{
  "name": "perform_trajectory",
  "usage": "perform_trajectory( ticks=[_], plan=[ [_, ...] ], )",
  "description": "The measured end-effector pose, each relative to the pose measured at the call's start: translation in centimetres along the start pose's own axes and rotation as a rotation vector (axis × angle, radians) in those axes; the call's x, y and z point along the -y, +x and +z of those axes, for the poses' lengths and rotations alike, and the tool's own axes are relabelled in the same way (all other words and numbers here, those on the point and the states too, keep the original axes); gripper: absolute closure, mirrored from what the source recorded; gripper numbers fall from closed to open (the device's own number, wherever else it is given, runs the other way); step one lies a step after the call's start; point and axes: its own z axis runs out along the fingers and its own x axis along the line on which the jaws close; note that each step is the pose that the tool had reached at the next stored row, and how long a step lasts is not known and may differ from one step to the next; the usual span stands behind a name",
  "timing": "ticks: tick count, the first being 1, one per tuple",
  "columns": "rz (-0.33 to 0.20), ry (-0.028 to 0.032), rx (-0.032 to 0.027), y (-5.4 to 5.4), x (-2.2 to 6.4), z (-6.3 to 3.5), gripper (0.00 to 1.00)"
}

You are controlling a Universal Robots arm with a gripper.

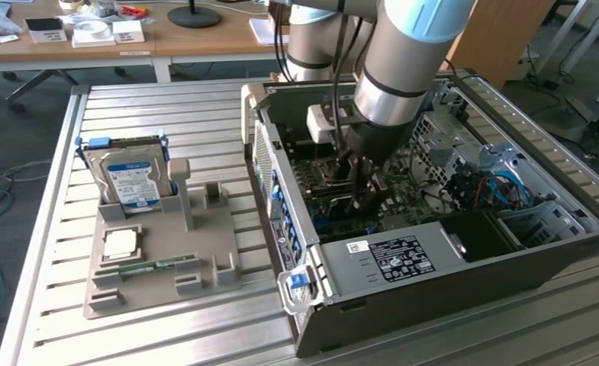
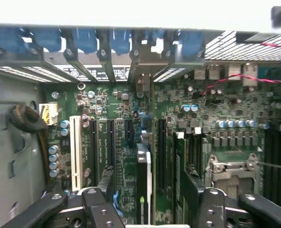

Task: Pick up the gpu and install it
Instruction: 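Insert the gpu into the slot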

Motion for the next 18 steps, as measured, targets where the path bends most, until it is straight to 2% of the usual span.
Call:
perform_trajectory(
  ticks=[9, 14, 18],
  plan=[
    [0.0, 0.0, 0.0001, -0.3, -0.06, -3.37, 0.31],
    [0.0, 0.0, 0.0002, -0.3, -0.06, -3.68, 0.31],
    [0.0, -0.0001, 0.002, -0.4, -0.08, -4.31, 0.31]
  ],
)
